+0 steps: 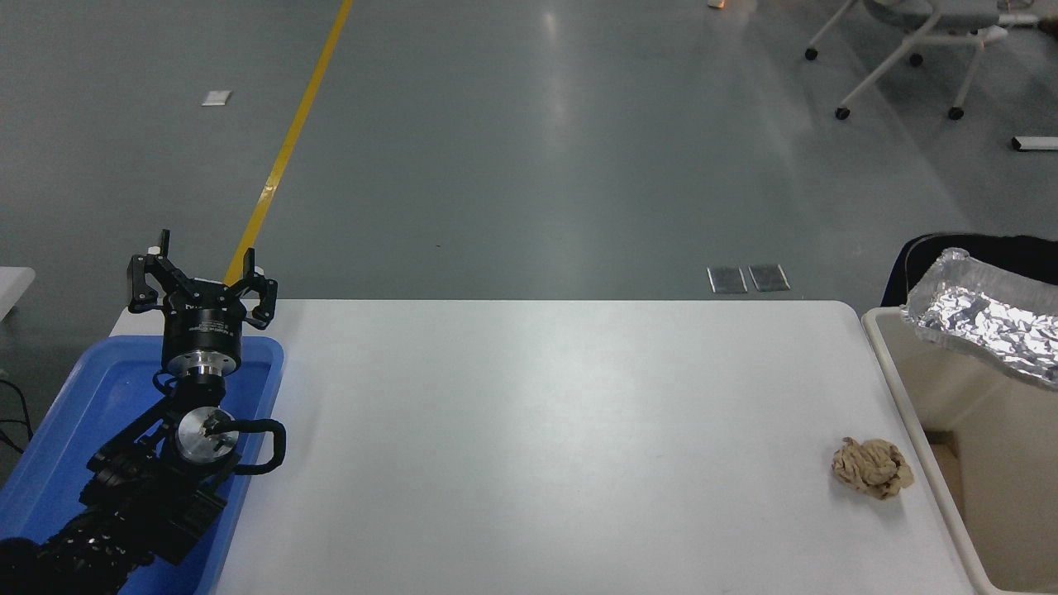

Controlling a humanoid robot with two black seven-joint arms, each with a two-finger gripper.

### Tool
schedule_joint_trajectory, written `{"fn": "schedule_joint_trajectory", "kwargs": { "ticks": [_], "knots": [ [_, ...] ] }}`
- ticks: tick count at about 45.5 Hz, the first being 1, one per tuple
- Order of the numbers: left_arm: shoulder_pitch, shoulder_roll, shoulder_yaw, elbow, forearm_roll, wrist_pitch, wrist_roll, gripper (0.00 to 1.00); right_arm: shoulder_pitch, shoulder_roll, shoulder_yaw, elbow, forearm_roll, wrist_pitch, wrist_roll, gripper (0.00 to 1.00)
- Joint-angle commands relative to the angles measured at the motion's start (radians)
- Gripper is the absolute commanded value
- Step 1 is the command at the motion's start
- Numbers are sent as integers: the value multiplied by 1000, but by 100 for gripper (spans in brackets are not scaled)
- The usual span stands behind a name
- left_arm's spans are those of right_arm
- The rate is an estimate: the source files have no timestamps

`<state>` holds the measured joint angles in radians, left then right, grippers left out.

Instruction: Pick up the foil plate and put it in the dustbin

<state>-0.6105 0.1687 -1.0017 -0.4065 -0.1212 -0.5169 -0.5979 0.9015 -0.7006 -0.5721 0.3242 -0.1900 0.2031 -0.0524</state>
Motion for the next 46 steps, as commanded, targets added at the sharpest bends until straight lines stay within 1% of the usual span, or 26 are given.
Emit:
{"fn": "schedule_joint_trajectory", "kwargs": {
  "ticks": [1, 6, 7, 9, 10, 11, 15, 16, 17, 20, 31, 35, 39, 43, 46],
  "knots": [
    [0, 0, 0, 0, 0, 0, 0, 99, -173, 90, 15, -120, 90, -100, -6, 7],
    [0, 0, 0, 0, 0, 0, 0, 99, -199, 99, 15, -120, 127, -125, -21, 7],
    [0, 0, 0, 0, 0, 0, 0, 99, -204, 99, 15, -120, 136, -128, -24, 8],
    [0, 0, 0, 0, 0, 0, 0, 99, -208, 102, 15, -119, 153, -128, -24, 16],
    [0, 0, 0, 0, 0, 0, 0, 99, -210, 104, 15, -119, 159, -128, -24, 23],
    [0, 0, 0, 0, 0, 0, 0, 99, -211, 107, 15, -119, 165, -128, -24, 31],
    [0, 0, 0, 0, 0, 0, 0, 99, -211, 110, 15, -114, 176, -128, -24, 76],
    [0, 0, 0, 0, 0, 0, 0, 99, -208, 110, 15, -113, 176, -129, -24, 84],
    [0, 0, 0, 0, 0, 0, 0, 99, -207, 111, 15, -110, 176, -129, -24, 88],
    [0, 0, 0, 0, 0, 0, 0, 99, -199, 112, 15, -103, 176, -129, -24, 89],
    [0, 0, 0, 0, 0, 0, 0, 99, -130, 108, 14, -44, 175, -122, -14, 89],
    [0, 0, 0, 0, 0, 0, 1, 99, -73, 63, 12, 45, 158, -116, -11, 89],
    [0, 0, 0, 0, 2, 0, 1, 99, 14, -13, -2, 200, 144, -111, -9, 89],
    [0, 0, 0, 0, 2, 0, 1, 99, 117, -83, -3, 375, 71, -109, -9, 89],
    [-2, 0, 0, 0, 2, 0, 1, 99, 200, -120, -3, 513, -47, -109, -9, 88]
  ]
}}
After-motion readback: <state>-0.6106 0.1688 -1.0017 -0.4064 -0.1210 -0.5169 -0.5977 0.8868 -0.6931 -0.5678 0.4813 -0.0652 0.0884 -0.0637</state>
